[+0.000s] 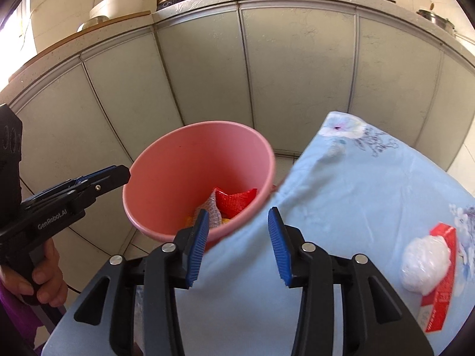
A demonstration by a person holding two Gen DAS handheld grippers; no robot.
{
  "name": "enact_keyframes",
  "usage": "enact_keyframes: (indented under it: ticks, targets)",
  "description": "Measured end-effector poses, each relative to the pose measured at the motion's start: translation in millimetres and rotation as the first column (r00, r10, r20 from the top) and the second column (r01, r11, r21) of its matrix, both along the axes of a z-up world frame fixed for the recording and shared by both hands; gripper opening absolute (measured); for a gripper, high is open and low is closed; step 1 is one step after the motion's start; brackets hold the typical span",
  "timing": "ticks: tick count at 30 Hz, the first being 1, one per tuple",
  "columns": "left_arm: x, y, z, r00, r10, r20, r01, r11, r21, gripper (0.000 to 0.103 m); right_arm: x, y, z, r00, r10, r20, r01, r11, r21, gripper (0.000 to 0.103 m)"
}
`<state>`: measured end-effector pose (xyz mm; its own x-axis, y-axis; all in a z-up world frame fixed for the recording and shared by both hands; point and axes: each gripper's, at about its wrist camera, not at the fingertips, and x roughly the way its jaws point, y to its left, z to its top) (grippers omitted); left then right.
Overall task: Collect trash
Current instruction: 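Open both grippers to drop the scrubber and foam strip into the bucket, then move both open grippers back over the toothpaste box and plastic bag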
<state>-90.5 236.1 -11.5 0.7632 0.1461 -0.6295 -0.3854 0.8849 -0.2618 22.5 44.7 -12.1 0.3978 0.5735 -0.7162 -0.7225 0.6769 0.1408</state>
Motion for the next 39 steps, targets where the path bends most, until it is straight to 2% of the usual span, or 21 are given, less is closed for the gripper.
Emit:
enact_keyframes:
  ticks: [6, 9, 11, 22, 28, 32, 39]
  targets:
    - [6.3, -24.0, 2.9, 0.999, -0.047, -0.005, 0.047, 0.999, 0.005, 0.021, -6.6, -39.7, 8.2, 0.997, -0.073, 0.016, 0.073, 0.997, 0.018, 0.042]
    - [11.0, -36.9, 3.4, 0.998, -0.069, -0.008, 0.069, 0.998, 0.006, 0.029, -8.8, -63.4, 11.7, 0.992, -0.122, 0.024, 0.121, 0.992, 0.027, 0.042]
    - [14.5, -44.0, 3.5, 0.997, -0.082, -0.01, 0.082, 0.997, 0.006, 0.03, -8.8, -75.8, 12.2, 0.989, -0.145, 0.026, 0.145, 0.989, 0.032, 0.042]
    - [39.3, -92.6, 4.7, 0.981, -0.187, -0.05, 0.188, 0.982, 0.032, 0.031, 4.2, -150.3, 5.0, 0.945, -0.326, -0.004, 0.325, 0.943, 0.065, 0.042]
    - [51.4, -110.0, 2.9, 0.974, -0.214, -0.079, 0.218, 0.975, 0.041, 0.031, 12.0, -172.3, -3.3, 0.925, -0.379, -0.024, 0.379, 0.922, 0.073, 0.042]
    - [59.0, -119.0, -0.2, 0.968, -0.231, -0.094, 0.235, 0.971, 0.035, 0.031, 16.0, -181.9, -7.0, 0.917, -0.398, -0.033, 0.4, 0.913, 0.077, 0.052]
    - [68.9, -131.9, -4.4, 0.958, -0.261, -0.116, 0.267, 0.963, 0.04, 0.031, 21.6, -201.2, -11.3, 0.898, -0.439, -0.031, 0.44, 0.895, 0.069, 0.056]
